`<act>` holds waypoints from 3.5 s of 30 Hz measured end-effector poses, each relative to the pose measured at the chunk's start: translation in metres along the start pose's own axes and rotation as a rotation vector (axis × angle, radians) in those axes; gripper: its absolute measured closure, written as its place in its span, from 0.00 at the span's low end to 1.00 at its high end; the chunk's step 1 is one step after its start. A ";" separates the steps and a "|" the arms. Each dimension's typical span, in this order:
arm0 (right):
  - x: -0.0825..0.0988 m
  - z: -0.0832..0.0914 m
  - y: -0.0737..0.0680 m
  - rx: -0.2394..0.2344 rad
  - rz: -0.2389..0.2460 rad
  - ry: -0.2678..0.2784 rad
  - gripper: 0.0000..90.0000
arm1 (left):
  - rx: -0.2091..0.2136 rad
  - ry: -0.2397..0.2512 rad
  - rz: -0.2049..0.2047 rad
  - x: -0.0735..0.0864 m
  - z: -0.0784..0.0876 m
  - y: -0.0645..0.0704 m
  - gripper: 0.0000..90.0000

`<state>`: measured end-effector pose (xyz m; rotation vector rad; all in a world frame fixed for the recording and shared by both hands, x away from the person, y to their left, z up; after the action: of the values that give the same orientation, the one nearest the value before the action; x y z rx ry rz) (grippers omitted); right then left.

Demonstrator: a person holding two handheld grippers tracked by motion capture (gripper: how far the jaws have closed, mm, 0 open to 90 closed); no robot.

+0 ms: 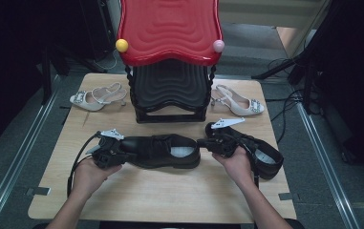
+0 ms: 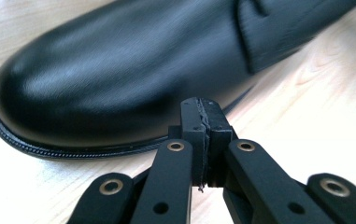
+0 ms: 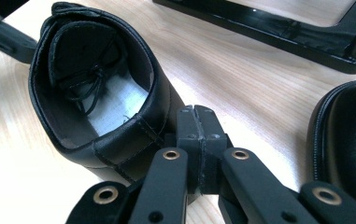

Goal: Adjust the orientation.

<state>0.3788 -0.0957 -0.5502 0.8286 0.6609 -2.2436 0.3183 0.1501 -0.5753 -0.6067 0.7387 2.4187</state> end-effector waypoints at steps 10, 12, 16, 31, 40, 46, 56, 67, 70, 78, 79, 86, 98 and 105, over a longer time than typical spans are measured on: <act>0.008 0.005 -0.007 -0.023 0.005 -0.020 1.00 | 0.024 -0.012 0.008 -0.001 -0.010 -0.002 0.97; 0.010 0.007 -0.010 -0.024 0.003 -0.026 1.00 | 0.021 -0.018 0.016 -0.003 -0.011 -0.004 0.99; 0.014 0.009 -0.014 -0.035 0.004 -0.032 1.00 | 0.023 -0.019 0.027 -0.006 -0.012 -0.006 0.99; 0.037 0.021 -0.048 -0.094 0.021 -0.075 1.00 | 0.017 -0.021 0.052 -0.024 -0.020 -0.016 0.99; 0.049 0.024 -0.073 -0.129 0.045 -0.091 1.00 | 0.047 -0.014 0.057 -0.036 -0.027 -0.016 0.99; 0.055 0.023 -0.093 -0.167 0.078 -0.108 1.00 | 0.052 -0.004 0.060 -0.043 -0.032 -0.016 0.99; 0.048 0.025 -0.078 -0.139 0.072 -0.090 1.00 | 0.042 0.040 0.036 -0.046 -0.020 -0.015 0.97; 0.030 0.002 -0.061 -0.137 0.070 -0.086 0.98 | 0.053 0.013 0.054 -0.019 -0.019 -0.003 0.99; 0.025 -0.008 -0.057 -0.115 0.067 -0.092 1.00 | 0.062 -0.005 0.050 -0.013 -0.024 0.004 0.99; 0.015 -0.026 -0.059 -0.128 0.038 -0.087 1.00 | 0.073 -0.019 0.038 -0.011 -0.033 0.016 1.00; 0.015 -0.026 -0.059 -0.128 0.038 -0.087 1.00 | 0.077 -0.016 0.041 -0.011 -0.033 0.016 1.00; 0.017 -0.023 -0.062 -0.131 0.027 -0.091 1.00 | 0.064 -0.031 0.011 -0.011 -0.034 0.021 1.00; 0.026 -0.012 -0.056 -0.109 0.001 -0.097 1.00 | 0.105 -0.041 0.006 -0.022 -0.047 0.031 1.00; 0.033 0.000 -0.047 -0.077 -0.032 -0.093 1.00 | 0.132 -0.050 0.001 -0.030 -0.057 0.041 1.00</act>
<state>0.3258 -0.0770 -0.5628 0.6764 0.7168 -2.2549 0.3310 0.0754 -0.5862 -0.4910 0.8699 2.3546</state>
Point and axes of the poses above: each handheld gripper's, and its own axes: z roughly backward along the jaws, x roughly out of its underside, y roughly to its right, the point moved 10 cm from there along -z, roughly forward along the jaws, and after that the axes turned 3 degrees about x, right-handed, at the moved point
